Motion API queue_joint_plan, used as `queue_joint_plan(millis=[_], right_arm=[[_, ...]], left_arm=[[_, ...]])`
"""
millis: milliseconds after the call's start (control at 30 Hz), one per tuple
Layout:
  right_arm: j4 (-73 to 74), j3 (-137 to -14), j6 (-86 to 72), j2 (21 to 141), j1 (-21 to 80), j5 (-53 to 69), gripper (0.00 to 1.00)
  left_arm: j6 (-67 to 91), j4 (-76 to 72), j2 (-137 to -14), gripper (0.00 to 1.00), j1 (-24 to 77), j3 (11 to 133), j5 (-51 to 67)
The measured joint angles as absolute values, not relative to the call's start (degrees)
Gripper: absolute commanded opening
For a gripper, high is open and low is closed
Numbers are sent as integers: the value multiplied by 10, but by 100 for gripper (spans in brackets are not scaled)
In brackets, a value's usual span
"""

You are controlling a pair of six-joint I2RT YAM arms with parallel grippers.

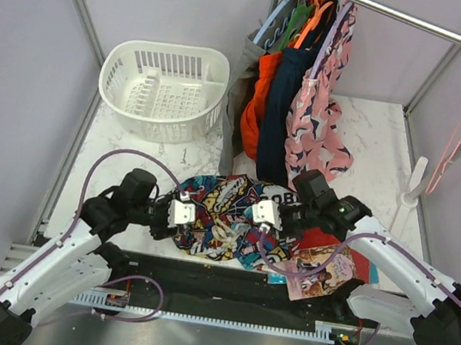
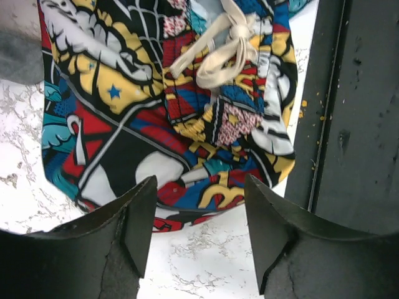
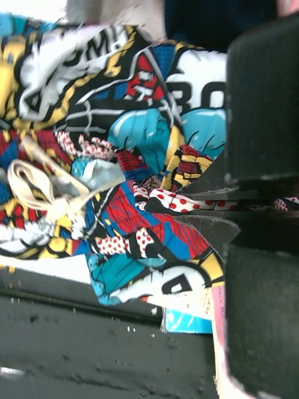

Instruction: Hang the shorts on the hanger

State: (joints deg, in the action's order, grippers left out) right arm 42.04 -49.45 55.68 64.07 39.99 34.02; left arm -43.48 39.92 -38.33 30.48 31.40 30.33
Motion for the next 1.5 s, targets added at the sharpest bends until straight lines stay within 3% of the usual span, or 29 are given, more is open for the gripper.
queue_joint_plan(millis=[267,600,967,1067,1100,1167,1200,1333,1400,1500], right_arm=[[415,-475,590,625,422,334,14],[439,-442,643,573,439,318,15],[455,-429,667,559,443,301,19],[459,-424,674,547,443,298,24],[461,-422,674,543,443,297,24],[463,-415,677,535,443,295,26],[465,-412,678,531,443,295,27],[468,-404,677,525,444,288,39],[462,-404,669,526,444,283,52],[437,-404,643,538,444,275,55]], left_arm=[[-399,356,-496,68,329,367,324],[-338,259,-684,56,382,417,288],[-337,179,-796,55,441,437,225],[-340,160,-820,41,445,437,197],[-341,160,-822,26,445,437,192],[-350,163,-821,13,445,437,185],[-352,167,-817,2,445,437,184],[-365,214,-741,2,445,417,194],[-365,239,-694,2,445,413,200],[-363,267,-641,2,442,413,200]])
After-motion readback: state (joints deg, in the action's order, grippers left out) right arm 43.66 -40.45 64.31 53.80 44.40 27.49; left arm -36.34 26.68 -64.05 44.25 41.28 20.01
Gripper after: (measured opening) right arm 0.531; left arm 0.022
